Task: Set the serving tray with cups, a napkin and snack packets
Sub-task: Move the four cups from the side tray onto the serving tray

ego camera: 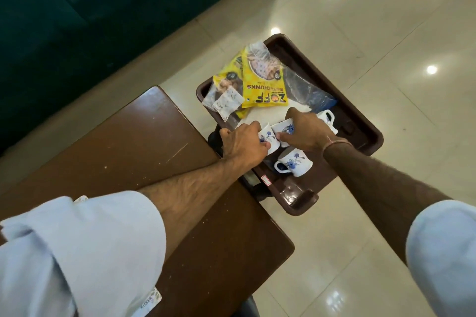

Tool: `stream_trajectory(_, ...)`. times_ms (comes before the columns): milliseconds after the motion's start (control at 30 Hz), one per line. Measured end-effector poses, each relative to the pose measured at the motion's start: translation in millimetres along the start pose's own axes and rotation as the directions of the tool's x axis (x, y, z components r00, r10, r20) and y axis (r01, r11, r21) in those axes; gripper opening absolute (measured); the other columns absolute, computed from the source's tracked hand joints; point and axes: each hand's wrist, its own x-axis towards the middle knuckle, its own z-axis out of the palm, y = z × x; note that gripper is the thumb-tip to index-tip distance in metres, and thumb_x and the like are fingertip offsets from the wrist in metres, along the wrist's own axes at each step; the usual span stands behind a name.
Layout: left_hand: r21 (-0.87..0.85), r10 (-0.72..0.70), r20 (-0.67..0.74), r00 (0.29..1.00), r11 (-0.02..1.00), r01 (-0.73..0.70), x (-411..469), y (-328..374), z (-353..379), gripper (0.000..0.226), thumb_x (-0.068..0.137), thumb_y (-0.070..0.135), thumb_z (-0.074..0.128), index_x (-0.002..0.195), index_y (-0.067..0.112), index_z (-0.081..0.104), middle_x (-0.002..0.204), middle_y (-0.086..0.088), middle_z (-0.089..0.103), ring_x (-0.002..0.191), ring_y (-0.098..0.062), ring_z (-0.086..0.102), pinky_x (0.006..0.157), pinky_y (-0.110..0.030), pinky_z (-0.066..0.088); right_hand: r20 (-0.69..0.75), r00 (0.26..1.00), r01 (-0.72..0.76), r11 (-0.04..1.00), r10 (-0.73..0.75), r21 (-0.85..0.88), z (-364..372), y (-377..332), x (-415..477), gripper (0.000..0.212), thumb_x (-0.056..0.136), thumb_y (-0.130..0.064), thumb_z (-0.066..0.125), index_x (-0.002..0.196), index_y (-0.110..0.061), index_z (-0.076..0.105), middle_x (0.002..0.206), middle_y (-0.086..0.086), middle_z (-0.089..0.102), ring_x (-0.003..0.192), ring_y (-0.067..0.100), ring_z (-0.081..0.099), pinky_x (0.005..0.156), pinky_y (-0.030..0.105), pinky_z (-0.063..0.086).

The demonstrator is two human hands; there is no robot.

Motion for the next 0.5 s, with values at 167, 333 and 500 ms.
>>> stream_trajectory(167,-0.206,0.008,-0.022,1.000,0.978,-0.013,-2.2,-1.0,-0.9,0.030,0.083,0.039,0.073,0.108,0.028,0.059,0.115,0.003,0.056,0.104,-0.015,0.051,0.085,-0.037,0.019,-0.098,0.995,0.032,0.999,-0.031,0.011,-12.3,-4.5,-3.3,0.046,0.077,-0.046,0.075,0.107,-0.015,0.058,0.109,0.013,0.067,0.089,0.027,0.062,0.074,0.037,0.053)
stream_trajectory(333,-0.390,0.005,-0.145,0.989,0.919,-0.062,-23.4,-21.8,-22.9,0.035,0.076,0.039,0.080,0.090,0.036,0.047,0.113,0.011,0.043,0.094,-0.004,0.040,0.091,-0.034,0.022,-0.320,0.941,0.166,0.973,-0.108,0.158,-18.3,-28.7,-18.7,0.056,0.075,-0.038,0.079,0.112,-0.014,0.044,0.112,0.012,0.060,0.093,0.033,0.060,0.073,0.034,0.044)
stream_trajectory(500,-0.465,-0.071,-0.269,0.961,0.883,-0.065,-85.4,-87.9,-59.9,0.070,0.064,0.029,0.085,0.115,0.038,0.040,0.118,0.012,0.049,0.098,0.000,0.041,0.088,-0.037,0.034,-0.374,0.908,0.296,0.921,-0.189,0.254,-5.9,-107.7,-38.8,0.096,0.075,-0.034,0.080,0.153,-0.016,0.027,0.140,0.013,0.052,0.124,0.032,0.053,0.099,0.042,0.046)
